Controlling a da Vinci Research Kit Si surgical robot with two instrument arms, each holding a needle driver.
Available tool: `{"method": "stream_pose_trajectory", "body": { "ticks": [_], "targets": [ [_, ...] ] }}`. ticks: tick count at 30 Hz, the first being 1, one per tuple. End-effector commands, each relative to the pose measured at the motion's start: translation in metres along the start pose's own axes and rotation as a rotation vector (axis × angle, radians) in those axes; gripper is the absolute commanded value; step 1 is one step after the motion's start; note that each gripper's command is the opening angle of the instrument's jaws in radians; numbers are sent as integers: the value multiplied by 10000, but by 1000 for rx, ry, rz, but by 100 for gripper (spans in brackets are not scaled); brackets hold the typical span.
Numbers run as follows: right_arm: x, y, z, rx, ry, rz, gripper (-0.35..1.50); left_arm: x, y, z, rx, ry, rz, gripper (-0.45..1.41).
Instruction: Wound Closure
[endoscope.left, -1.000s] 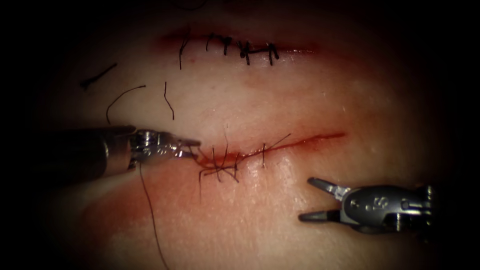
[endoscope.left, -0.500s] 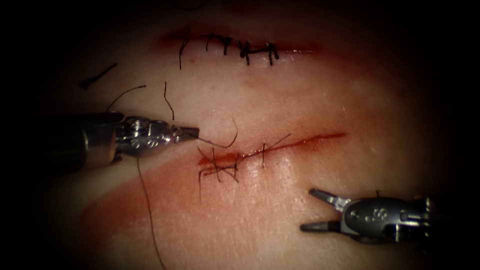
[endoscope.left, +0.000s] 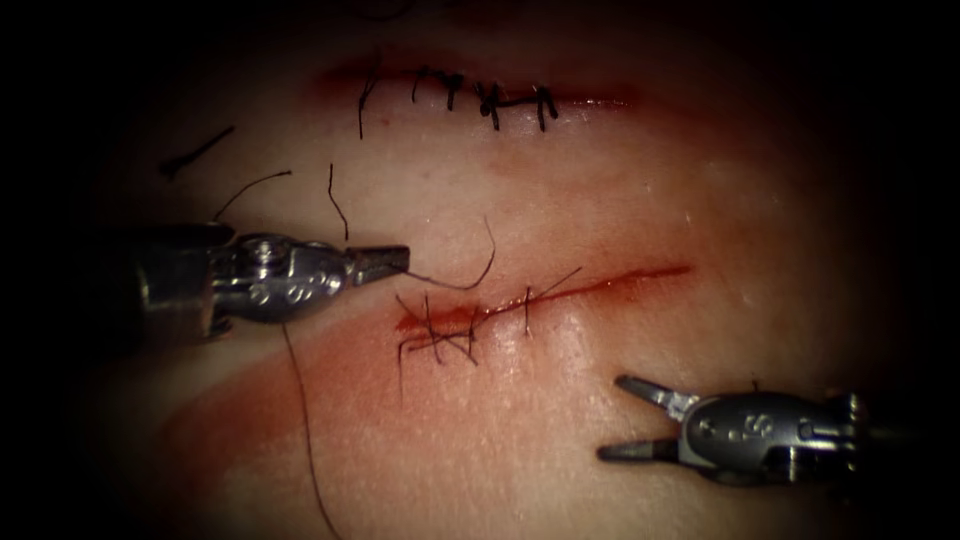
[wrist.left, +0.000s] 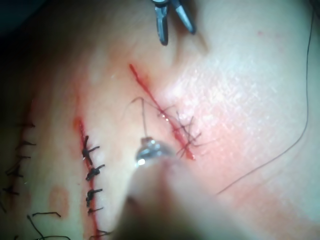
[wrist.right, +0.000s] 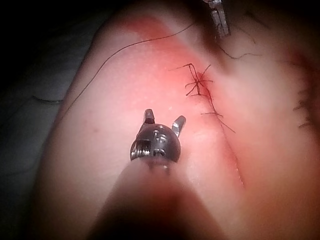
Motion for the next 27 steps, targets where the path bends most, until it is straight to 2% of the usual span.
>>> {"method": "stream_pose_trajectory", "body": {
  "ticks": [1,9,15,21,27],
  "targets": [
    [-2,-6,7,2,4,2,141,-5,2,5,-5,6,4,-45],
    [1,-4,10,0,9,4,141,-29,6,-19,6,-5,13,-45],
    [7,-5,17,3,16,7,141,-29,-3,-21,35,6,-6,-27],
    [6,-7,16,6,19,3,141,-39,-38,-21,59,18,-37,-37],
    [4,-9,17,5,20,1,141,-47,-103,-9,145,60,-75,-40]
  ]
}}
